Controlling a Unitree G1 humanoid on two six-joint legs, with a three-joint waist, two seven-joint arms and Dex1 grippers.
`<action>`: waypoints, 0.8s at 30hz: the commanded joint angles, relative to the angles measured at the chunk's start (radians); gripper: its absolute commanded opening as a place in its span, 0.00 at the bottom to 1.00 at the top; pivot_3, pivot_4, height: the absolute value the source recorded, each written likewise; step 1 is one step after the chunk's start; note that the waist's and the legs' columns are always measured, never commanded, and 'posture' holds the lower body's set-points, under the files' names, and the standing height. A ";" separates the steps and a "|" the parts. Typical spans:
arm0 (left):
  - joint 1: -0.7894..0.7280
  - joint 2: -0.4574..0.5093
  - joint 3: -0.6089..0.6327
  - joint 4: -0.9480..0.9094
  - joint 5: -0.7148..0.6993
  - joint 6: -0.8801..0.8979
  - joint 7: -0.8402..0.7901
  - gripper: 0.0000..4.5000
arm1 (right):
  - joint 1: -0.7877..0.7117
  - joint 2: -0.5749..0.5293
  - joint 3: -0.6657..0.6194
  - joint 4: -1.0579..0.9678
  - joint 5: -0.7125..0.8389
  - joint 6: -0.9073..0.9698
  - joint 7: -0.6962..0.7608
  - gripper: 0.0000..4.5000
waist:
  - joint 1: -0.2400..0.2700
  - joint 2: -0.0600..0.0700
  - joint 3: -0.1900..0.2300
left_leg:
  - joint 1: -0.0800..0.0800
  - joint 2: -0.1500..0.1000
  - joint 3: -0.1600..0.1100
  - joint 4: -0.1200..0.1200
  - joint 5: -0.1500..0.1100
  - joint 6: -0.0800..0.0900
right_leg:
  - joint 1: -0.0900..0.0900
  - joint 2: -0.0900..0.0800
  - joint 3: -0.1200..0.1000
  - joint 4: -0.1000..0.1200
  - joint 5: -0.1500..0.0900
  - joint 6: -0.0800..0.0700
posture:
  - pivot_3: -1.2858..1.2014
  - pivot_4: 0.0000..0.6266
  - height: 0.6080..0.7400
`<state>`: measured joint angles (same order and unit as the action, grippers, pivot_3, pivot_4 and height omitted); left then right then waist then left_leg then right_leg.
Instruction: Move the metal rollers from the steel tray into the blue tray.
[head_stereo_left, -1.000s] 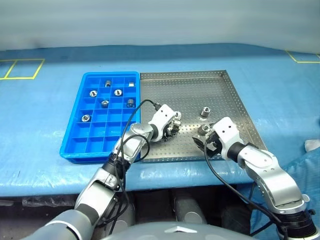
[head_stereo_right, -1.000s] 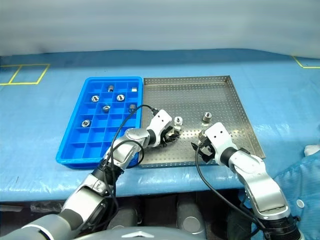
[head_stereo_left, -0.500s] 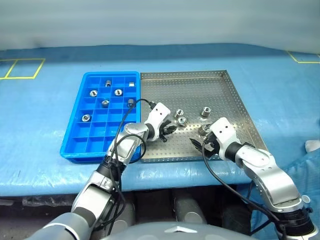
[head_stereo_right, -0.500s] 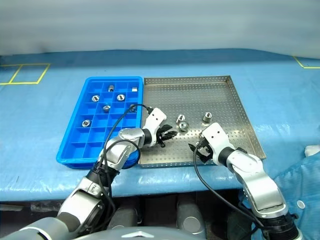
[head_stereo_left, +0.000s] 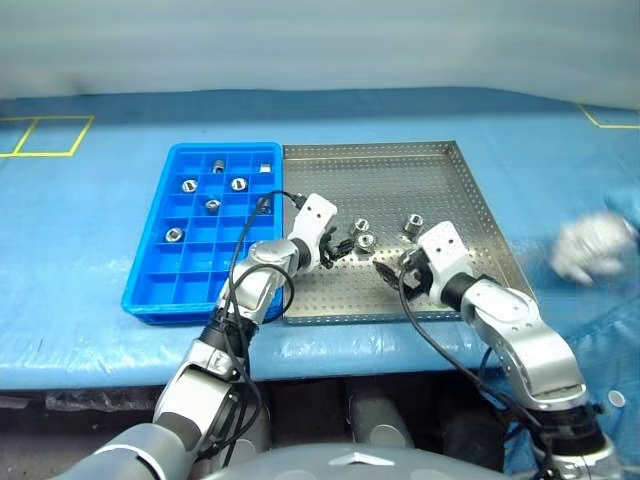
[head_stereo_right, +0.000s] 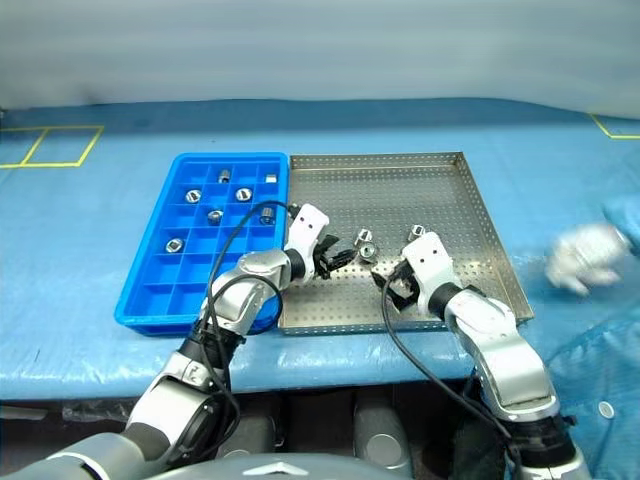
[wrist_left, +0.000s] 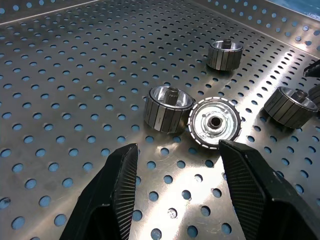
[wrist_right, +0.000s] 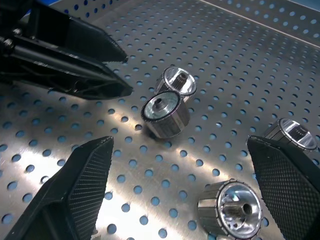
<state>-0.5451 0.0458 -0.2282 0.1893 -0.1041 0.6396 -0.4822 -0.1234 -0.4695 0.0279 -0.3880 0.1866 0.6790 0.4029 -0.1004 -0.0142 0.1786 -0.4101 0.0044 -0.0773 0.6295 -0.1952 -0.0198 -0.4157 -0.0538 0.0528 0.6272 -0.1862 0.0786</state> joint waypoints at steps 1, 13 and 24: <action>0.000 0.020 0.034 -0.054 -0.011 -0.019 0.007 0.62 | -0.071 0.026 -0.028 0.087 -0.014 -0.059 -0.024 1.00 | 0.002 0.000 0.000 | 0.000 0.000 0.000 0.000 0.000 0.000 | 0.000 0.000 0.000 0.000 0.000 0.000 | 0.48 0.24 1.00; 0.083 0.071 0.062 -0.168 -0.026 0.024 0.054 0.62 | -0.195 0.113 0.050 0.298 -0.038 -0.112 0.004 1.00 | 0.020 0.000 0.000 | 0.001 0.001 -0.001 -0.002 0.000 0.000 | 0.000 0.001 0.001 0.000 0.000 0.000 | 0.52 0.24 1.00; 0.087 0.056 0.037 -0.188 -0.031 0.033 0.059 0.63 | -0.214 0.151 0.032 0.362 -0.047 -0.096 -0.028 0.72 | 0.033 0.001 0.000 | 0.002 0.001 -0.001 -0.002 0.000 0.000 | 0.000 0.001 0.001 0.001 0.000 0.000 | 0.52 0.24 1.00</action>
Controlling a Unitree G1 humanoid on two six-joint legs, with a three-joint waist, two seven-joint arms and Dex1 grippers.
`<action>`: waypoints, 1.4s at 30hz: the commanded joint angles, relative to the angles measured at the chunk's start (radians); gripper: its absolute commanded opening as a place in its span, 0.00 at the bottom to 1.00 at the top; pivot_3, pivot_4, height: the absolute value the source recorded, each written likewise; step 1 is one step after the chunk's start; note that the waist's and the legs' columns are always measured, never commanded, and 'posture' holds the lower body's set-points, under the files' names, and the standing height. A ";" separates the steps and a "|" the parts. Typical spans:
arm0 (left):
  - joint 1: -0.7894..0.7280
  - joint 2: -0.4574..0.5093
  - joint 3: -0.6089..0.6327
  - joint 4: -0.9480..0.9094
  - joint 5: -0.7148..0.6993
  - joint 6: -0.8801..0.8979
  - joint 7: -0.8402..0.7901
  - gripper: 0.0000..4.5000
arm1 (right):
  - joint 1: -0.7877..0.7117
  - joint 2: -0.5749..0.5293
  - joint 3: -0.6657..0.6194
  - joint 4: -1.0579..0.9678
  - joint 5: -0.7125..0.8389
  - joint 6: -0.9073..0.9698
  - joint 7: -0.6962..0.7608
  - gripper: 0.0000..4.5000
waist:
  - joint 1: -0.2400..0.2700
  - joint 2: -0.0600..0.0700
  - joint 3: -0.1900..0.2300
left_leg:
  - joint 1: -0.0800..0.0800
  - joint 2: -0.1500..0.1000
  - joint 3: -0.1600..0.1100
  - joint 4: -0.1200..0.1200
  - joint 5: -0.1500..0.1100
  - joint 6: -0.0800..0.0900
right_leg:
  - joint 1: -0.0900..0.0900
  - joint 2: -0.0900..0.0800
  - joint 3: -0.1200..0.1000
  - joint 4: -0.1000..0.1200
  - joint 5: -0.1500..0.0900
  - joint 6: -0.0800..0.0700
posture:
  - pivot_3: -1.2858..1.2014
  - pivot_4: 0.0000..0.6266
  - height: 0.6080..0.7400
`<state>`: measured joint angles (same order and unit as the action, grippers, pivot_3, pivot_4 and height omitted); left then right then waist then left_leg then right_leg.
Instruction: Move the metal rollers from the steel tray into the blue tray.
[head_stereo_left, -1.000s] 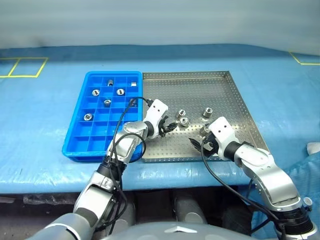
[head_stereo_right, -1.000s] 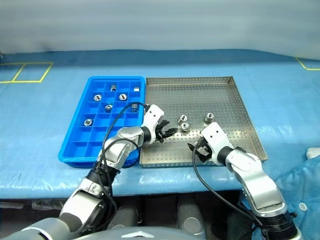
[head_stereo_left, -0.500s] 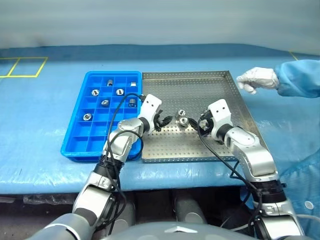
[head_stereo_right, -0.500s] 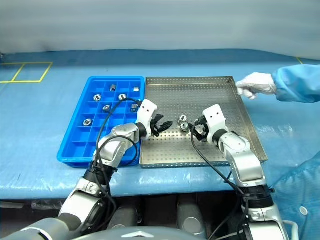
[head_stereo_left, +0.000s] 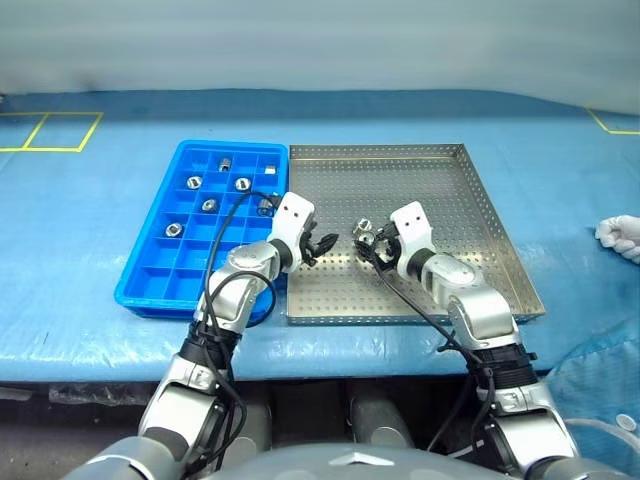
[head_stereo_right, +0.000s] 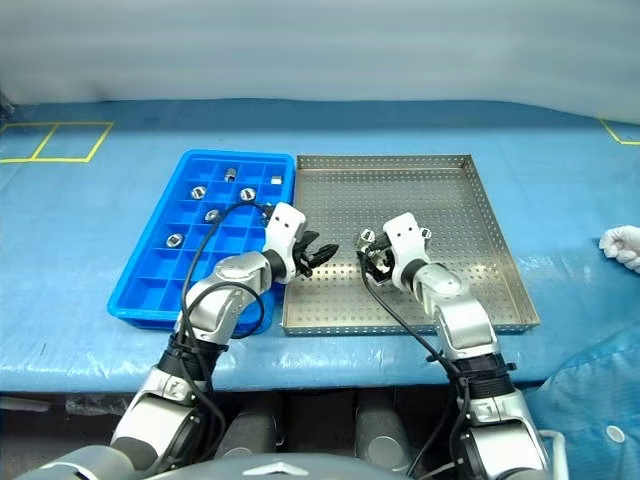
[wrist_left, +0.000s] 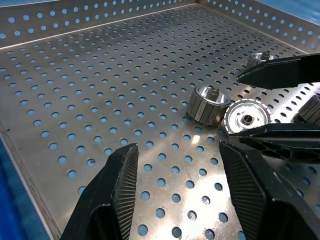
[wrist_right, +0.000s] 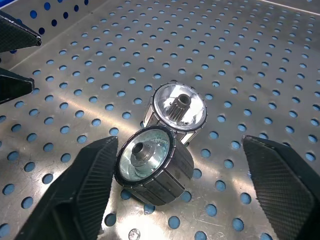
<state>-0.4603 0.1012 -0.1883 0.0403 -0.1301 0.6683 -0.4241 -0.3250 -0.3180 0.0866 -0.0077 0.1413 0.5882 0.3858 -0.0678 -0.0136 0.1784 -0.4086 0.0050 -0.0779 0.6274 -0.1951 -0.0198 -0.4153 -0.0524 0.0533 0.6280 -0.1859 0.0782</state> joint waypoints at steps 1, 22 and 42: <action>-0.001 -0.001 -0.009 -0.038 -0.007 0.003 -0.005 0.63 | -0.010 -0.002 -0.027 -0.024 -0.001 -0.002 -0.012 0.65 | 0.000 0.000 0.000 | 0.000 0.000 0.000 0.000 0.000 0.000 | 0.000 0.000 0.000 0.000 0.000 0.000 | 0.51 0.24 1.00; -0.047 0.046 -0.017 -0.215 -0.232 0.042 -0.251 0.63 | 0.185 -0.123 -0.050 -0.519 0.167 0.059 0.165 0.41 | -0.003 0.000 0.000 | -0.002 0.000 0.000 0.000 0.000 0.000 | -0.001 0.000 0.000 -0.001 0.000 0.000 | 0.49 0.24 1.00; 0.029 0.223 0.016 -0.323 -0.354 0.052 -0.352 0.63 | 0.241 -0.179 -0.147 -0.602 0.403 0.054 0.263 0.41 | -0.002 0.000 0.000 | -0.002 0.000 0.000 0.001 0.000 0.000 | -0.001 0.000 0.000 -0.001 -0.001 0.000 | 0.49 0.24 1.00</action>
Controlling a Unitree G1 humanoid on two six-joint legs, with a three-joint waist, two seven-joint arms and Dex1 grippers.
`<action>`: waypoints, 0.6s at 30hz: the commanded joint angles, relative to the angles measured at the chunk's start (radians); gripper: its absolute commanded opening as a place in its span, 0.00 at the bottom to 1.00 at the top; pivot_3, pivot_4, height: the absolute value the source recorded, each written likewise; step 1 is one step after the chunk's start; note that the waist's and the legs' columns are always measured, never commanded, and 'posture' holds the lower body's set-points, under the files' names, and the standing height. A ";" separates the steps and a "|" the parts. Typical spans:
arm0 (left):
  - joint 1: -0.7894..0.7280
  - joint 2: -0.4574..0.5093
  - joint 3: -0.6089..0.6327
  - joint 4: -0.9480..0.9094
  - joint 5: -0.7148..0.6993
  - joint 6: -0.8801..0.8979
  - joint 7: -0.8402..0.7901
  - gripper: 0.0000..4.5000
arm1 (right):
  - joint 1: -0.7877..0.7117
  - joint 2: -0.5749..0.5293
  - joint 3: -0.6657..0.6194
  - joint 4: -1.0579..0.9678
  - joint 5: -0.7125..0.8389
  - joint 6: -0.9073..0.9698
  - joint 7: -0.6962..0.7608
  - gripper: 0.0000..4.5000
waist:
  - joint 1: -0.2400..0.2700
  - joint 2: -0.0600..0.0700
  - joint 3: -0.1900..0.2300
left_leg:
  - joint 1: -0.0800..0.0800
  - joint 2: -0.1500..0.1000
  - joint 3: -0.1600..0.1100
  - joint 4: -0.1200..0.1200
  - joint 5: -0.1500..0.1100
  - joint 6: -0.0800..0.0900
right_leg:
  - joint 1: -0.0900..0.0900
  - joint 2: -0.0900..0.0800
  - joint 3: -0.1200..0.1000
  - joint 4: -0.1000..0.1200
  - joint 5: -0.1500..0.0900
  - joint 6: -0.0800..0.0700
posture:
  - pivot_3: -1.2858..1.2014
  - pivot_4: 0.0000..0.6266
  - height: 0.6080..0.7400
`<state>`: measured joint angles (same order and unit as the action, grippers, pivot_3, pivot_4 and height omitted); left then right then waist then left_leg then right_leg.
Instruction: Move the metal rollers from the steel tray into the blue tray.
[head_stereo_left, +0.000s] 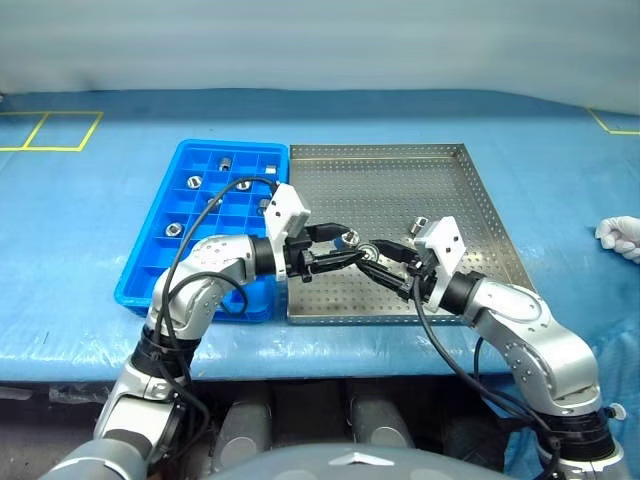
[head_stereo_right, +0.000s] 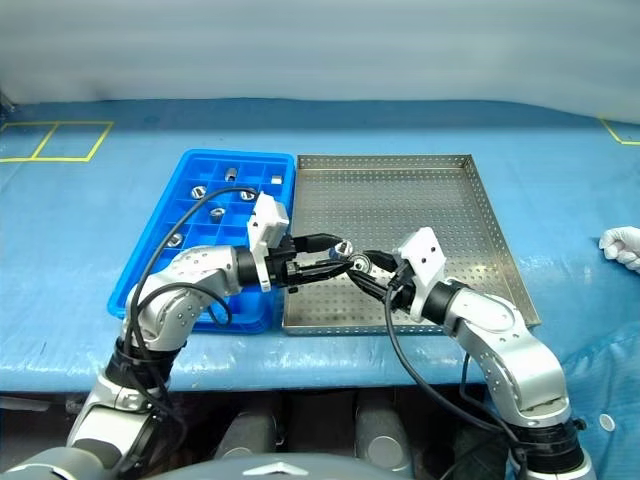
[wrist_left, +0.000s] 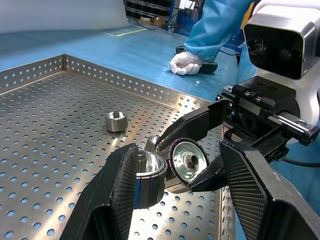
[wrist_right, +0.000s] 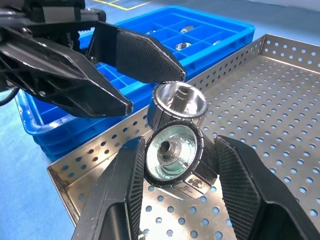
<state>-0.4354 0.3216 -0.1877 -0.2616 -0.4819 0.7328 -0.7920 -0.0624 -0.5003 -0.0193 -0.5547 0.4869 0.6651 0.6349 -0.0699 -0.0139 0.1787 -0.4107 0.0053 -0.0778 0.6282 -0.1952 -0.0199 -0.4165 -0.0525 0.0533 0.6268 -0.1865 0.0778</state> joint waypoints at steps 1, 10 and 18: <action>0.004 0.002 0.020 -0.020 -0.006 -0.013 0.020 0.63 | -0.021 0.005 -0.046 -0.059 0.071 -0.024 0.017 0.41 | 0.000 0.000 0.000 | 0.000 0.000 0.000 0.000 0.000 0.000 | 0.000 0.000 0.000 0.000 0.000 0.000 | 0.49 0.24 1.00; 0.011 0.012 0.037 -0.021 -0.017 -0.012 0.033 0.63 | -0.009 -0.002 -0.068 -0.093 0.148 -0.032 0.028 0.41 | 0.001 0.000 0.000 | 0.000 0.000 0.000 0.000 0.000 0.000 | 0.000 0.000 0.000 0.000 0.000 0.000 | 0.49 0.24 1.00; 0.012 -0.010 0.038 -0.010 -0.027 -0.009 0.056 0.48 | -0.007 -0.011 -0.073 -0.096 0.164 -0.034 0.017 0.41 | 0.002 0.000 0.000 | 0.000 0.000 0.000 0.000 0.000 0.000 | 0.000 0.000 0.000 0.000 0.000 0.000 | 0.49 0.24 1.00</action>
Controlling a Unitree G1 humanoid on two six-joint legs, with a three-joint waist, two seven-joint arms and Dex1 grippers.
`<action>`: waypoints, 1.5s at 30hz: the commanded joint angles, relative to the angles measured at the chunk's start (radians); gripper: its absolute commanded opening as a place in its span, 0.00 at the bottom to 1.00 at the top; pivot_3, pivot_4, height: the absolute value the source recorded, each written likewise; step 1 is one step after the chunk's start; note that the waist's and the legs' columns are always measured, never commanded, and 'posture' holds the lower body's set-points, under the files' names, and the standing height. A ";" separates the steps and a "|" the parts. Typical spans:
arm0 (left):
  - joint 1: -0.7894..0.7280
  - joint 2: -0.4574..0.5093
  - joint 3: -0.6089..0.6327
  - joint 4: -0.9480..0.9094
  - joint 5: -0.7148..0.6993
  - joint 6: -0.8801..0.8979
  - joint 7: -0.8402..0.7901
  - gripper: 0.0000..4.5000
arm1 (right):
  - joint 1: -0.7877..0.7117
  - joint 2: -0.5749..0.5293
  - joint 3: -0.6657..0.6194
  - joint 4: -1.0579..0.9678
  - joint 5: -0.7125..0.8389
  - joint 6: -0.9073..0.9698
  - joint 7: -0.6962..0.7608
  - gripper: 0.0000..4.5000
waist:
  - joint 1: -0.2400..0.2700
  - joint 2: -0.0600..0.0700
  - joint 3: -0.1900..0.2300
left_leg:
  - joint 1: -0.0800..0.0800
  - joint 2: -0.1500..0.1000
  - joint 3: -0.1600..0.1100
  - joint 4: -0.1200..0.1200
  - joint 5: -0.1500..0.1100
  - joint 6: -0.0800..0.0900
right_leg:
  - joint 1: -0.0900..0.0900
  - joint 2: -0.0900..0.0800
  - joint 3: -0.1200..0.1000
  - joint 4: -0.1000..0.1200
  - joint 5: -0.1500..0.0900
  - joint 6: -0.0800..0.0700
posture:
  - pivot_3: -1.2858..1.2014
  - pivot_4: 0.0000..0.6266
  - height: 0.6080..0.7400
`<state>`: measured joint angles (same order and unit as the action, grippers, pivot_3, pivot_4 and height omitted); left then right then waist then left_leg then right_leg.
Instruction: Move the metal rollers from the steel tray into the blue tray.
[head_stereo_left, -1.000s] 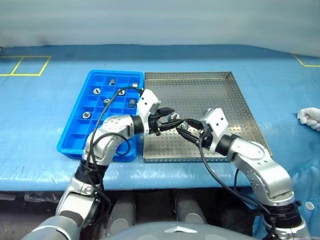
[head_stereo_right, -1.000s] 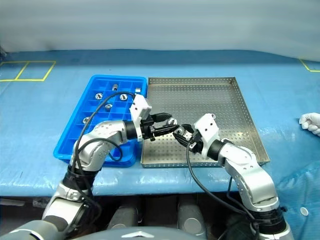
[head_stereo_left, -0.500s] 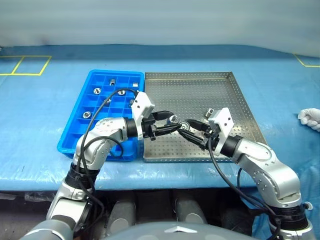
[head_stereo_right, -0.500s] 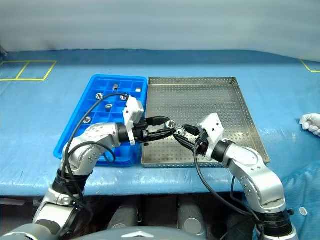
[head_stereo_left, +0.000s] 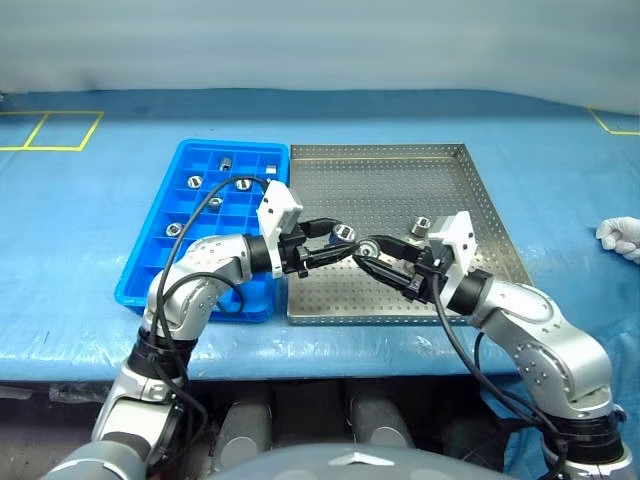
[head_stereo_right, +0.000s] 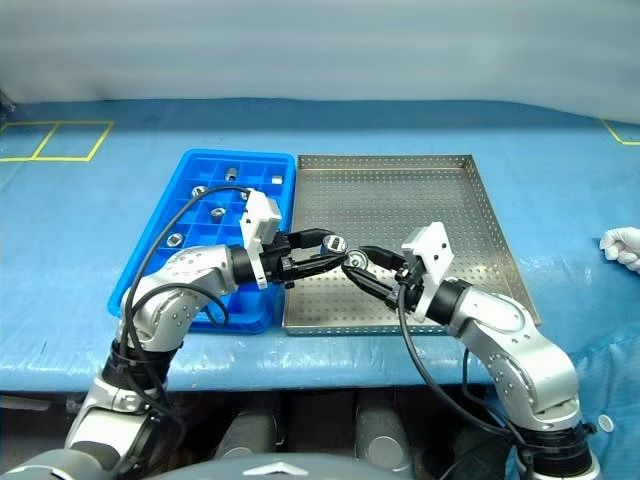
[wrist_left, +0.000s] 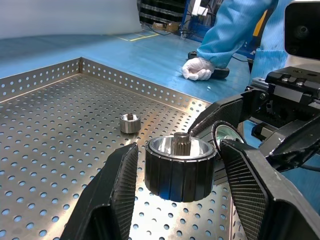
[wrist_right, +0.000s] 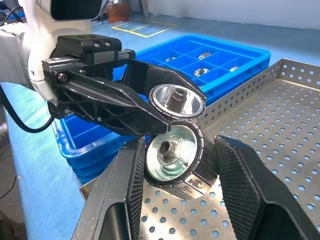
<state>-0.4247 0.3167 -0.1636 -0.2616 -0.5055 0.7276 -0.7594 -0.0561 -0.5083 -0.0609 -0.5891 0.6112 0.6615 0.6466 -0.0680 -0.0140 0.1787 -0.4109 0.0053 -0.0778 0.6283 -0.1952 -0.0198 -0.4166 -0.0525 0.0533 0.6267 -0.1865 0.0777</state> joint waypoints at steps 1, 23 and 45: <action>0.000 -0.006 0.014 -0.009 -0.005 -0.003 0.025 0.43 | -0.014 -0.003 -0.033 -0.061 0.041 -0.030 0.004 0.41 | -0.001 0.000 0.000 | 0.000 0.000 0.000 0.000 0.000 0.000 | 0.000 0.000 0.000 0.000 0.000 0.000 | 0.49 0.24 1.00; 0.005 -0.015 0.034 -0.030 -0.055 -0.004 0.056 0.38 | -0.026 -0.014 0.017 0.023 -0.008 -0.019 -0.027 0.41 | 0.000 0.000 0.000 | 0.000 0.000 0.000 0.000 0.000 0.000 | 0.000 0.000 0.000 0.000 0.000 0.000 | 0.49 0.24 1.00; 0.010 -0.014 0.022 -0.026 -0.042 -0.009 0.053 0.38 | -0.050 0.008 0.045 0.064 -0.008 -0.005 -0.041 0.61 | 0.002 0.000 0.000 | 0.000 0.000 0.000 0.000 0.000 0.000 | 0.000 0.000 0.000 0.000 0.000 0.000 | 0.49 0.24 1.00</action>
<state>-0.4064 0.3061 -0.1500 -0.2430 -0.5307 0.7371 -0.6985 -0.0949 -0.5026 -0.0077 -0.5137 0.5938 0.6612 0.6075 -0.0660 -0.0142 0.1789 -0.4111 0.0056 -0.0780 0.6281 -0.1952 -0.0198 -0.4168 -0.0522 0.0531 0.6264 -0.1866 0.0775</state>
